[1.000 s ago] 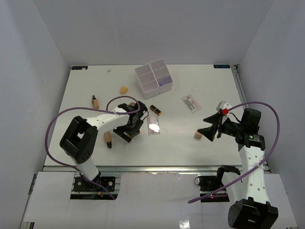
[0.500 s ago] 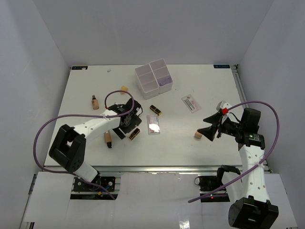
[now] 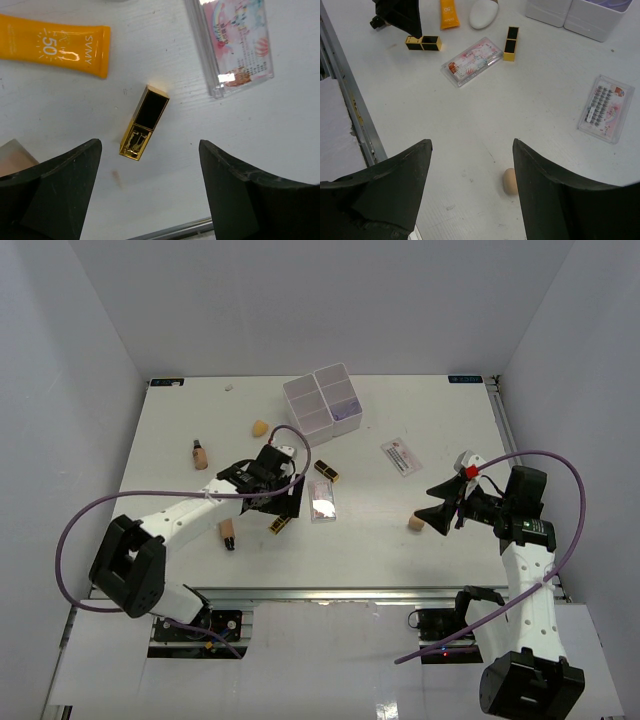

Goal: Organize the makeup

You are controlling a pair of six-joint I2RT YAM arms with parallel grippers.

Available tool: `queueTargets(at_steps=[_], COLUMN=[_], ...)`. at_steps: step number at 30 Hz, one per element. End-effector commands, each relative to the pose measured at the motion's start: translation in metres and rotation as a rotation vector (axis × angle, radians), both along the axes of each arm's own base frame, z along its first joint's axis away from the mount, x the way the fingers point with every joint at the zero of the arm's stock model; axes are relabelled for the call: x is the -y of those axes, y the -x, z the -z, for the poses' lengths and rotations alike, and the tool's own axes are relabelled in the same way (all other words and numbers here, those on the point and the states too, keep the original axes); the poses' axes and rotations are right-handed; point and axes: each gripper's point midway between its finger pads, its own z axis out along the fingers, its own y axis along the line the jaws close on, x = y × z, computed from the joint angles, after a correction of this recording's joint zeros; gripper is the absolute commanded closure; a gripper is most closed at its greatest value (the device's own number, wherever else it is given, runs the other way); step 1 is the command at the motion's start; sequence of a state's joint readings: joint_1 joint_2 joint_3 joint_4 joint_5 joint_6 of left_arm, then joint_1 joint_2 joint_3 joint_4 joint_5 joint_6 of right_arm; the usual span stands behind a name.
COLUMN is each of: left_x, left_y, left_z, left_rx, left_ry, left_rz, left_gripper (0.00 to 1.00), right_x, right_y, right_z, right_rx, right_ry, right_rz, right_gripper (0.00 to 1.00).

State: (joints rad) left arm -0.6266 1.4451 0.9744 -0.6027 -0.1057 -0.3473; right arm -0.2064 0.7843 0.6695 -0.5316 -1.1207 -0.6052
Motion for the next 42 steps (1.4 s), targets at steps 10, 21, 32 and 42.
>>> queueTargets(at_steps=[10,21,32,42], left_x=[0.000,0.008,0.025,0.073], left_y=[-0.017,-0.010,-0.027,-0.103], left_z=[0.038,0.044,-0.005,-0.095], left_rx=[-0.005,-0.022,0.107,0.401], left_ry=[-0.163,-0.164,-0.106,-0.187], left_rz=[0.192,0.205,0.239,0.514], left_gripper=[0.37,0.58,0.92,0.94], right_x=[0.002,0.002,0.002,-0.001], right_y=[-0.001,-0.001,0.001,0.005], right_z=[0.004,0.002,-0.001,-0.005], right_rx=[-0.012,-0.005,0.005,0.021], right_ry=[-0.006,-0.006,-0.007,-0.017], right_rz=[0.009,0.009,0.009,-0.008], right_gripper=[0.28,0.28,0.28,0.28])
